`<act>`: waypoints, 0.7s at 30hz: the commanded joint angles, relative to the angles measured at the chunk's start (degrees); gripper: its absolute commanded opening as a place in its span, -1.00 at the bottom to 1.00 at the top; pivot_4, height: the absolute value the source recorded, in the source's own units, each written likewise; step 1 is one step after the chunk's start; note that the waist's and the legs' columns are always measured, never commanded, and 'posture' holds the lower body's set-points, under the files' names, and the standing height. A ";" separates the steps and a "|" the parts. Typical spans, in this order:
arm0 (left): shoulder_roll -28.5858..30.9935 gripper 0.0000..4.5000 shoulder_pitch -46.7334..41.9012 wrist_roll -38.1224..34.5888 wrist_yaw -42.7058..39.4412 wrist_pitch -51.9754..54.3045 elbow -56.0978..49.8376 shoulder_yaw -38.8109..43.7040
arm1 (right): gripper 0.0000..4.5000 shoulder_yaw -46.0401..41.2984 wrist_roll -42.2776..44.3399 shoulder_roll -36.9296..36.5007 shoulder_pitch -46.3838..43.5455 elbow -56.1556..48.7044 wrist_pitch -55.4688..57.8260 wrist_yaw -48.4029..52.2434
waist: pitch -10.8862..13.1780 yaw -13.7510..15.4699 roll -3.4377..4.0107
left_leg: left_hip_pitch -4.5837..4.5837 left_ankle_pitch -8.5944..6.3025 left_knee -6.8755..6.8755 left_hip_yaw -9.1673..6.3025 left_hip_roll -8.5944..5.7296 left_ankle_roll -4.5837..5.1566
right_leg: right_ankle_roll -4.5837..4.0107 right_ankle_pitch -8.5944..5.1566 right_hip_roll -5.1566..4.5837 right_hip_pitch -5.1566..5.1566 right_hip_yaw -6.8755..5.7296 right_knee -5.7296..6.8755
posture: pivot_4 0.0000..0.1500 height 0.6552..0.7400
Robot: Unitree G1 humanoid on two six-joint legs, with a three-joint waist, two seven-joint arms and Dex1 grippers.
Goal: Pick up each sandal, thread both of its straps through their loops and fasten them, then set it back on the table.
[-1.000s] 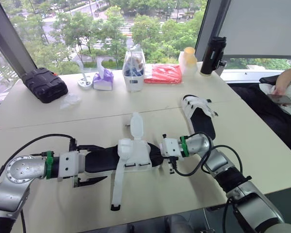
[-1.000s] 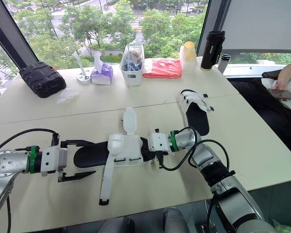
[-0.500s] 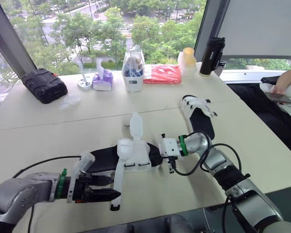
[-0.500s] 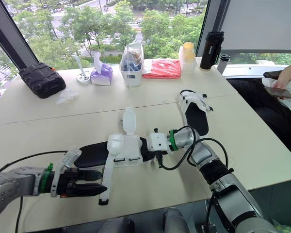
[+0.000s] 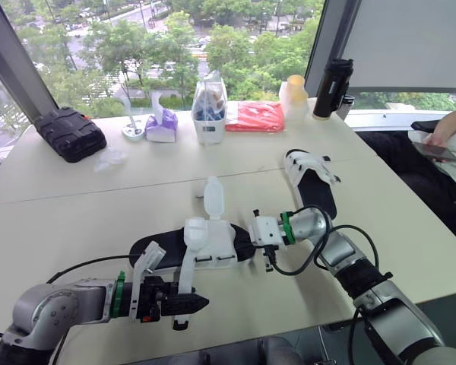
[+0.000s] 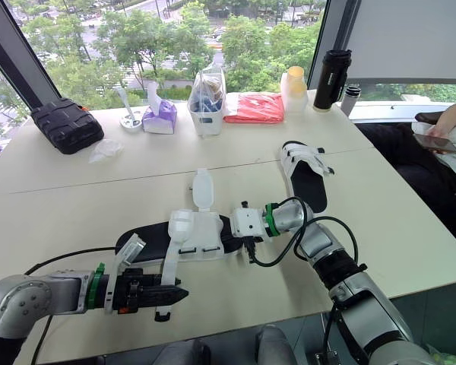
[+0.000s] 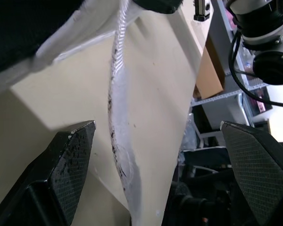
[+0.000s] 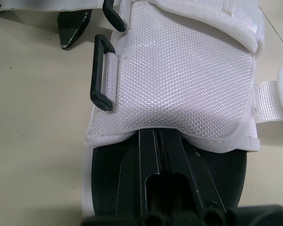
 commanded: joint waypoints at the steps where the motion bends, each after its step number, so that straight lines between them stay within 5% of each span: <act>1: 1.13 0.60 0.72 -1.06 -0.14 0.50 -1.28 1.87 | -1.00 2.16 -2.72 -0.94 1.64 1.90 0.73 1.28 | 0.00 -0.02 0.00 | 0.00 0.00 0.00 0.00 0.00 0.00 | 0.00 0.00 0.00 0.00 0.00 0.00 | 1.00 1.00; 8: 1.26 -0.95 1.04 -1.87 0.11 0.60 -1.08 3.11 | -1.00 2.23 -2.78 -1.13 1.91 1.75 0.60 1.39 | 0.00 0.01 0.00 | 0.00 0.00 0.00 0.00 0.00 0.00 | -0.01 -0.01 0.00 0.00 0.00 0.00 | 1.00 1.00; 16: 2.43 -0.98 -0.86 -7.56 -3.07 1.47 -1.73 6.57 | -1.00 2.26 -2.98 -1.42 1.90 1.87 0.31 1.45 | 0.00 0.03 0.00 | -0.01 0.00 0.00 0.00 0.00 -0.01 | -0.01 -0.01 -0.01 0.00 0.00 -0.01 | 1.00 1.00; 21: -1.06 -0.98 -10.91 -14.36 2.65 0.62 5.43 10.79 | -1.00 2.43 -3.27 -1.50 1.80 2.13 -0.10 1.40 | -0.04 0.36 -0.09 | -0.02 0.03 0.01 -0.06 -0.01 -0.06 | -0.01 0.00 -0.02 0.03 -0.02 -0.01 | 1.00 1.00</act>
